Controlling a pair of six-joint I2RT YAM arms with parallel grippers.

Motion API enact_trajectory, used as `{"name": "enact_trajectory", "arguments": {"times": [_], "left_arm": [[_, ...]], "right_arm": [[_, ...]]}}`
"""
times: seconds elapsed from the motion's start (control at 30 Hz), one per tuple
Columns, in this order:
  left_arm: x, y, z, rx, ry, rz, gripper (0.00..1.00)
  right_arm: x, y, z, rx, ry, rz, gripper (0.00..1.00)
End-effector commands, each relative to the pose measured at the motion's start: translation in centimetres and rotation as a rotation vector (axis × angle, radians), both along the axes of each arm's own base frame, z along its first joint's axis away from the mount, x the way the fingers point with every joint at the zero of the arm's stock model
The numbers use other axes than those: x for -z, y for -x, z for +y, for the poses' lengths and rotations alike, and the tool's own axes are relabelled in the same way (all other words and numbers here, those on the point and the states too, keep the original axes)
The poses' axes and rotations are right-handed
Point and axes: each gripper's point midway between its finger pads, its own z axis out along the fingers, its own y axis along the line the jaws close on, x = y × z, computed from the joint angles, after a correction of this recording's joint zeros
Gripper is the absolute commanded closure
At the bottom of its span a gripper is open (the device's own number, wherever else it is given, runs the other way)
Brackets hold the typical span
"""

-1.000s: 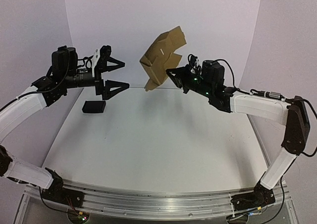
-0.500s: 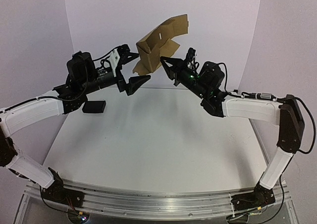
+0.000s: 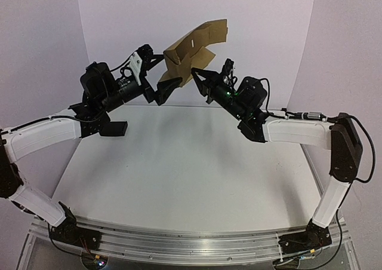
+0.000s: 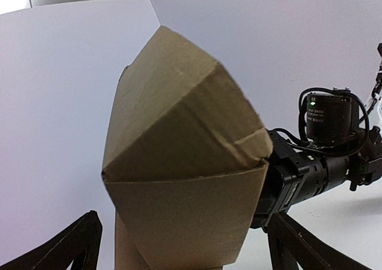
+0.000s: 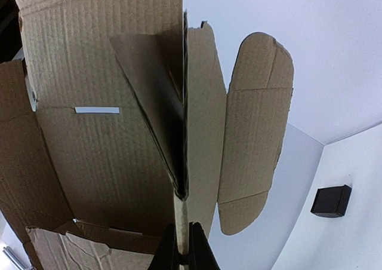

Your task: Fold the paper box

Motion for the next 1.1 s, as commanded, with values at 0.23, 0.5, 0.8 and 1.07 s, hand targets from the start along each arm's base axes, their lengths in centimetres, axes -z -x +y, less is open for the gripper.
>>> {"name": "enact_trajectory", "arguments": {"times": [0.23,0.5,0.8,1.07], "left_arm": [[-2.2,0.0,-1.0,0.030,0.039,-0.076,0.14],[-2.6,0.6,-1.2,0.068,0.050,-0.067,0.30],[-2.4,1.0,-1.1,0.080,0.043,-0.079,0.43],[-2.9,1.1,-0.5,0.032,0.020,-0.153,0.46]], "right_arm": [[-3.2,0.9,-0.5,-0.002,-0.091,-0.061,1.00],[-2.5,0.9,-0.3,-0.007,-0.088,-0.045,1.00],[-1.7,0.8,-0.4,-0.003,-0.086,-0.020,0.87],[0.0,0.7,-1.3,0.040,-0.068,0.015,0.63]]}}
